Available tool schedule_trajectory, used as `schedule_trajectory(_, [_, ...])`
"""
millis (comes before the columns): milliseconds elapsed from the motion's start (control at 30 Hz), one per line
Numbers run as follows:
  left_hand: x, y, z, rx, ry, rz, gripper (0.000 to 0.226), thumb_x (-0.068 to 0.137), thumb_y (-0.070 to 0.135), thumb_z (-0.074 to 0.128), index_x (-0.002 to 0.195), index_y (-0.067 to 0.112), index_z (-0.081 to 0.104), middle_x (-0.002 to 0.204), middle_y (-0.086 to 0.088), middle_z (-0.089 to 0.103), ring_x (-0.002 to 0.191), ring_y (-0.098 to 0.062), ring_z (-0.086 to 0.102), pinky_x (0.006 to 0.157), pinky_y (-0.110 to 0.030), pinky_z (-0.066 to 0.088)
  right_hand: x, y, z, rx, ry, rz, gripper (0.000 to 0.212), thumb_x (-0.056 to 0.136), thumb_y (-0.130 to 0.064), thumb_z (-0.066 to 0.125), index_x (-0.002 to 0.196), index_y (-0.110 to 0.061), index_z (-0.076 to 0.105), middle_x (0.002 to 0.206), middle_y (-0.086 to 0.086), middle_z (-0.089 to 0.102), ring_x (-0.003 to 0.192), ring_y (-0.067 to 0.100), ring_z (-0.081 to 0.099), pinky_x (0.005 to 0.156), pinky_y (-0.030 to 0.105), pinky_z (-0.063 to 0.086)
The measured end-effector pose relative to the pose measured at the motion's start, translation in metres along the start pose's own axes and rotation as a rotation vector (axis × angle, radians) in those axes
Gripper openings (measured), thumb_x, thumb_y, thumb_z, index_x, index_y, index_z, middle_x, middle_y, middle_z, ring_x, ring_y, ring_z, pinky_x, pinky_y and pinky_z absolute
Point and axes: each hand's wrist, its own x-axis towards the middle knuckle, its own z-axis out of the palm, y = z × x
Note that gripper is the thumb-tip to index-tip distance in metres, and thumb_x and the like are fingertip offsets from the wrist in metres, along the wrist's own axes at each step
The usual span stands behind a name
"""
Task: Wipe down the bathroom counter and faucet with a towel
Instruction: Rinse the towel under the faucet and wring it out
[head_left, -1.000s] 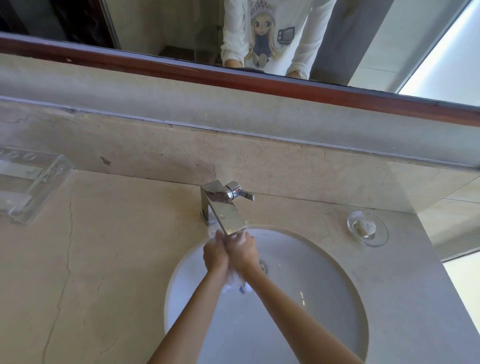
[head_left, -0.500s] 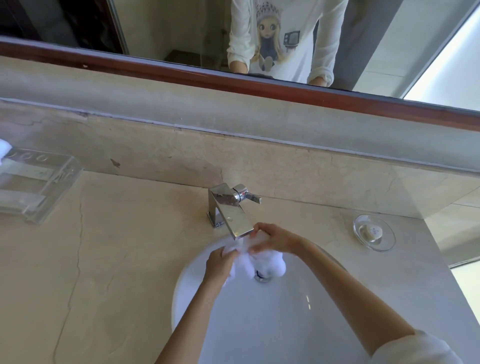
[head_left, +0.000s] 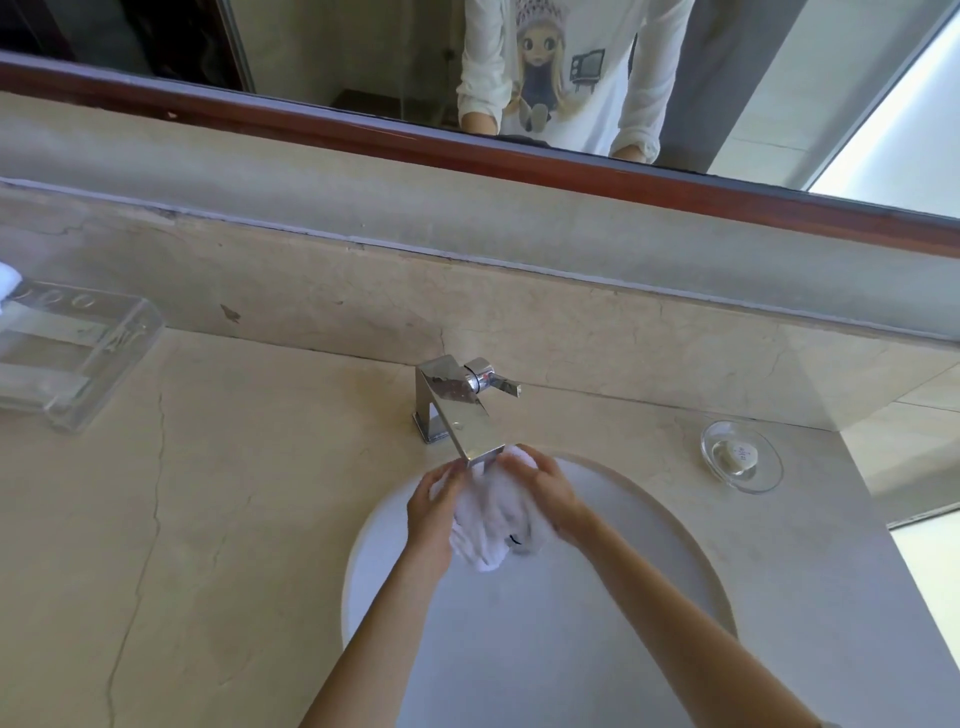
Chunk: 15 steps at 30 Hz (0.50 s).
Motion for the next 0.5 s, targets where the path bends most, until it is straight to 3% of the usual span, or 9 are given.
schedule_trajectory(67, [-0.003,-0.002,0.015,-0.113,0.041,-0.079,0.029,0.094,0.036,0.050,0.098,0.013,0.066,0.109,-0.013,0.065,0.103,-0.030,0.062,0.085,-0.034,0.047,-0.010,0.001,0.031,-0.144,0.127,-0.047,0.034,0.074,-0.051,0.060,0.086,-0.020,0.070,0.079,0.001,0.071,0.078,0.013,0.065,0.075,0.032,0.054])
schedule_trajectory(133, [-0.006,-0.003,0.023,-0.055,0.047,-0.095,0.040,0.102,0.029,0.033,0.119,0.002,0.058,0.122,-0.022,0.058,0.117,-0.037,0.055,0.087,-0.034,0.044,-0.021,0.002,0.054,-0.363,0.212,-0.092,0.036,0.076,-0.059,0.056,0.079,-0.025,0.067,0.074,0.000,0.071,0.074,0.013,0.066,0.068,0.029,0.053])
schedule_trajectory(233, [-0.003,-0.005,0.022,0.063,0.179,-0.069,0.046,0.099,0.037,0.038,0.123,0.001,0.055,0.117,-0.018,0.062,0.115,-0.034,0.057,0.085,-0.033,0.045,-0.017,0.002,0.057,-0.612,0.287,-0.127,0.040,0.083,-0.057,0.048,0.074,-0.020,0.061,0.078,0.004,0.070,0.076,0.023,0.063,0.062,0.030,0.047])
schedule_trajectory(300, [-0.001,-0.004,0.020,0.144,0.248,-0.185,0.042,0.097,0.040,0.042,0.110,0.004,0.059,0.099,-0.015,0.063,0.104,-0.032,0.058,0.085,-0.033,0.043,-0.009,-0.001,0.046,-0.717,0.287,-0.037,0.036,0.087,-0.046,0.046,0.074,-0.015,0.058,0.083,0.008,0.068,0.078,0.029,0.060,0.063,0.032,0.047])
schedule_trajectory(400, [0.007,-0.007,0.019,0.128,0.254,-0.173,0.036,0.094,0.039,0.049,0.085,0.006,0.061,0.102,-0.016,0.065,0.088,-0.028,0.056,0.082,-0.035,0.046,-0.012,-0.001,0.050,-0.686,0.263,-0.015,0.040,0.091,-0.045,0.041,0.063,-0.017,0.047,0.079,0.011,0.065,0.074,0.030,0.056,0.062,0.033,0.044])
schedule_trajectory(500, [0.008,-0.009,0.020,0.141,0.157,-0.072,0.040,0.099,0.032,0.041,0.112,0.000,0.062,0.107,-0.016,0.065,0.086,-0.023,0.057,0.076,-0.033,0.050,-0.023,0.002,0.066,-0.715,0.246,-0.084,0.042,0.090,-0.050,0.028,0.073,-0.021,0.054,0.086,0.008,0.067,0.082,0.027,0.061,0.068,0.033,0.045])
